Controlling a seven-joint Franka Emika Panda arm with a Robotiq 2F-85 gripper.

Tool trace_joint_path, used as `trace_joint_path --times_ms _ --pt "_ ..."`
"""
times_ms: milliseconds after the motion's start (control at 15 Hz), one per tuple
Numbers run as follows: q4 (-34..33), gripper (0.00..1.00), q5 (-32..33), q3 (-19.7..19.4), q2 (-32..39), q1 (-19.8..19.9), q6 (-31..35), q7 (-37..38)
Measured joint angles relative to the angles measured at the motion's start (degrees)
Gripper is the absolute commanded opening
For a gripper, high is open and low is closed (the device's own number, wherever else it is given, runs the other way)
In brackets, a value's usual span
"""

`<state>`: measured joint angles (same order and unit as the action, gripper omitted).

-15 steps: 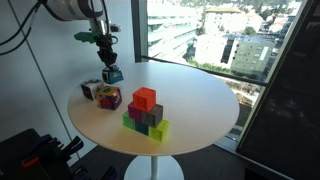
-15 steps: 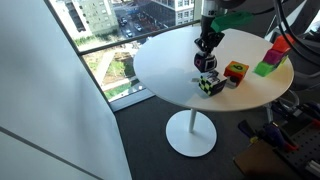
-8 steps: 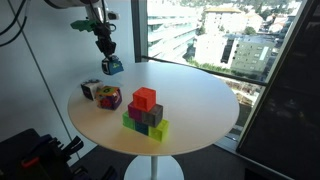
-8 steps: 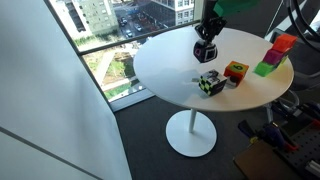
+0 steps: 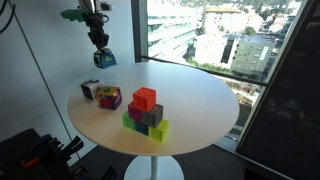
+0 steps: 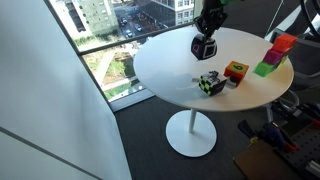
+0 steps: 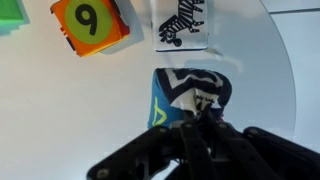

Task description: Pick up the block with d on it and put it on the block with l on it

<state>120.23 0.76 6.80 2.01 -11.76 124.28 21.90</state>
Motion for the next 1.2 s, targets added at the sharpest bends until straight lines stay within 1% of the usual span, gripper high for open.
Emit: trace_joint_path --times_ms 267,533,1133,1200 --pt "0.59 0.06 -1.28 0.99 -1.75 -0.01 -1.74 -0.17" --pt "2.58 0.06 -1.59 1.79 -3.88 -0.02 -2.95 -0.26" --pt "8.3 0.05 -2.25 2.35 -8.12 -0.02 -2.7 -0.26" --pt "8.7 0.11 -2.38 2.35 -8.39 -0.02 -2.63 -0.26"
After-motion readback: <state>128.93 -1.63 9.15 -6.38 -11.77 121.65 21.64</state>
